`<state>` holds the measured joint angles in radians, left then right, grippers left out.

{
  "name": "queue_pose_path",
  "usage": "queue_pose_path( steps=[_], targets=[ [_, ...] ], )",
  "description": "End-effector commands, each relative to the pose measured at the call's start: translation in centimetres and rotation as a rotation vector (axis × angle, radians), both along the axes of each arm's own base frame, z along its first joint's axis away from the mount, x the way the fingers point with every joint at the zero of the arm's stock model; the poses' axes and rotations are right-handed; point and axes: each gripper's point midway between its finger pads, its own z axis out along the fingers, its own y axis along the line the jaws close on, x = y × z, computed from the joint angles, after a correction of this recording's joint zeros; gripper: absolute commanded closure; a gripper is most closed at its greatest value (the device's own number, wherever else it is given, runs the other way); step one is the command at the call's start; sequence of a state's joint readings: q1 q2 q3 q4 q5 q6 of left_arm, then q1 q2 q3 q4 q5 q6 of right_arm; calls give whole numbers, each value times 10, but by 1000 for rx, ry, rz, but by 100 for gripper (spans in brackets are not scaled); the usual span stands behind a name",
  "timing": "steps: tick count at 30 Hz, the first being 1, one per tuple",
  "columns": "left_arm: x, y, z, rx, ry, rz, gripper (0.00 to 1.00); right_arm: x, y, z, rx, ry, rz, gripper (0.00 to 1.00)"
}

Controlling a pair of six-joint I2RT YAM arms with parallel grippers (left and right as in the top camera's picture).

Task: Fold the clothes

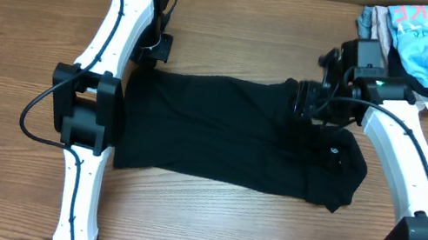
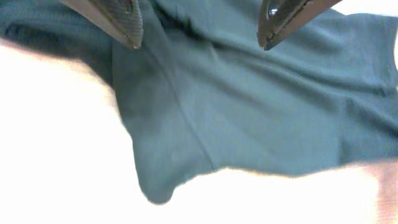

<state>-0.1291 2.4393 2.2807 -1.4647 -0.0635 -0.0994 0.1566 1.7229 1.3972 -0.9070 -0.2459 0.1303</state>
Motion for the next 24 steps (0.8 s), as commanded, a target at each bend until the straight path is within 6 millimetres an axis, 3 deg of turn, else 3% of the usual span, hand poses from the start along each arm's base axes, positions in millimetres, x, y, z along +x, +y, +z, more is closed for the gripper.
queue_pose_path(
  steps=[1,11,19,21,24],
  targets=[
    [6,0,6,-15,-27,20,91,21,-6,0,-25,-65,-21,32],
    [8,0,6,-16,-34,21,91,76,-2,-58,-38,-130,-32,28],
    [8,0,6,-16,-34,21,91,83,-10,-96,-92,-93,-55,28],
    [8,0,6,-16,-34,21,91,82,-10,-98,-92,-87,-54,35],
    [8,0,6,-16,-34,21,91,82,-10,-98,-91,-87,-53,59]
  ],
)
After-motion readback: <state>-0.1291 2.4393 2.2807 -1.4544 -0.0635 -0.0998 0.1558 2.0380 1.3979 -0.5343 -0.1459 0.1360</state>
